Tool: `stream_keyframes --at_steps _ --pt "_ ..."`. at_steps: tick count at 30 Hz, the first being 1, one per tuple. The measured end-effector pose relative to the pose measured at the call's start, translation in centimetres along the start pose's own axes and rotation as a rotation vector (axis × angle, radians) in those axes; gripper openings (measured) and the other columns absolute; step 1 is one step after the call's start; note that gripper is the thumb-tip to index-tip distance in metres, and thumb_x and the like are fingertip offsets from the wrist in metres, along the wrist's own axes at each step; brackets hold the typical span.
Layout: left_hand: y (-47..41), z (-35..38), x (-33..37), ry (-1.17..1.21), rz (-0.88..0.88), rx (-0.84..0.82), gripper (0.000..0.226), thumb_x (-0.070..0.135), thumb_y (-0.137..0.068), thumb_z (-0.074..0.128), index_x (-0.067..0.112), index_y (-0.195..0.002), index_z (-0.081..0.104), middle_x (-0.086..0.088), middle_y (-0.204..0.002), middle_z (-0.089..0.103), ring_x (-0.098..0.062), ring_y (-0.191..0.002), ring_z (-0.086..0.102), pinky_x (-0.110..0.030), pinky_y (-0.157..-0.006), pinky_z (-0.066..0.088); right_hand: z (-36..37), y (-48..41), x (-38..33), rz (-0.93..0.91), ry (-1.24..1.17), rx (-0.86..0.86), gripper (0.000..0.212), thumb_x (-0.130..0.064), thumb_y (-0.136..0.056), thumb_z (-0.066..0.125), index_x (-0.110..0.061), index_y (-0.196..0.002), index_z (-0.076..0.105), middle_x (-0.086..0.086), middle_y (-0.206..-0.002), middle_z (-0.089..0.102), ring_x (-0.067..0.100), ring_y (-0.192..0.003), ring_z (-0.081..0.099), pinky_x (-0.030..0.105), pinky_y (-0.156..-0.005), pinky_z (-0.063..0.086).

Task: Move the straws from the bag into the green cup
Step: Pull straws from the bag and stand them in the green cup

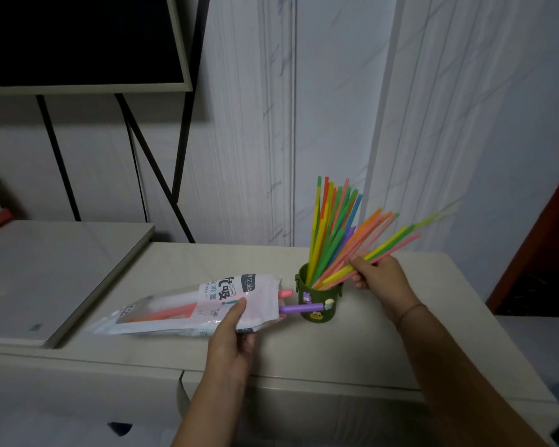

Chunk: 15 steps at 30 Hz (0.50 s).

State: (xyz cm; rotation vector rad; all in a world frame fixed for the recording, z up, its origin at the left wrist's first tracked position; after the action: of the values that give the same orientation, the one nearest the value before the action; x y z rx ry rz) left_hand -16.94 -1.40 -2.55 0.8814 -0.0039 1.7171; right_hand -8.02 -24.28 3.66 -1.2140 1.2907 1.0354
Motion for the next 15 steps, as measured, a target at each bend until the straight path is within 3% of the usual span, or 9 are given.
stream_keyframes --at_steps 3,10,12,15 --pt "0.0 0.1 0.0 -0.015 -0.006 0.001 0.045 -0.001 -0.085 0.064 0.007 -0.128 0.056 -0.007 -0.103 0.069 -0.018 -0.088 0.066 -0.025 -0.053 0.059 1.2 -0.4 1.1 0.015 0.063 0.019 0.032 -0.008 -0.088 0.059 -0.01 -0.057 0.059 0.0 -0.041 0.051 0.0 -0.029 0.044 0.013 -0.036 0.039" --pt "0.3 0.1 -0.1 -0.004 -0.007 0.0 0.042 0.0 -0.085 0.064 0.01 -0.125 0.058 -0.005 -0.099 0.07 -0.01 -0.065 0.071 -0.02 -0.047 0.056 1.6 -0.1 2.1 0.025 -0.073 0.04 0.018 -0.009 -0.083 0.067 -0.008 -0.067 0.061 0.006 -0.056 0.055 0.0 -0.036 0.049 0.013 -0.042 0.042" --pt "0.3 0.0 -0.1 0.002 -0.005 0.006 0.043 0.0 -0.085 0.064 0.009 -0.126 0.057 -0.007 -0.104 0.07 -0.012 -0.071 0.071 -0.02 -0.046 0.056 0.9 0.2 1.9 -0.03 -0.122 0.128 0.014 -0.011 -0.083 0.068 -0.005 -0.072 0.061 0.005 -0.055 0.054 0.002 -0.039 0.047 0.015 -0.043 0.042" --pt "0.5 0.1 -0.2 0.003 -0.009 0.023 0.048 0.0 -0.085 0.064 0.008 -0.131 0.055 -0.011 -0.119 0.067 -0.018 -0.088 0.066 -0.021 -0.047 0.056 0.4 0.5 1.6 -0.111 -0.093 0.225 0.022 -0.015 -0.085 0.065 -0.01 -0.064 0.059 0.005 -0.052 0.053 0.004 -0.041 0.047 0.017 -0.046 0.042"
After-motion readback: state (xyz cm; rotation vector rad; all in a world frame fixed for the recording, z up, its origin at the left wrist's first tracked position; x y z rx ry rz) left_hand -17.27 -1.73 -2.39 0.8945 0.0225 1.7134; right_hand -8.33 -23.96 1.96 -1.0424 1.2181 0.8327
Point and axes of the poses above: each hand's wrist, its own y-axis away from the middle knuckle, its own z-axis out of the palm, x = y × z, the point moved 2 cm from there along -y, towards the middle knuckle
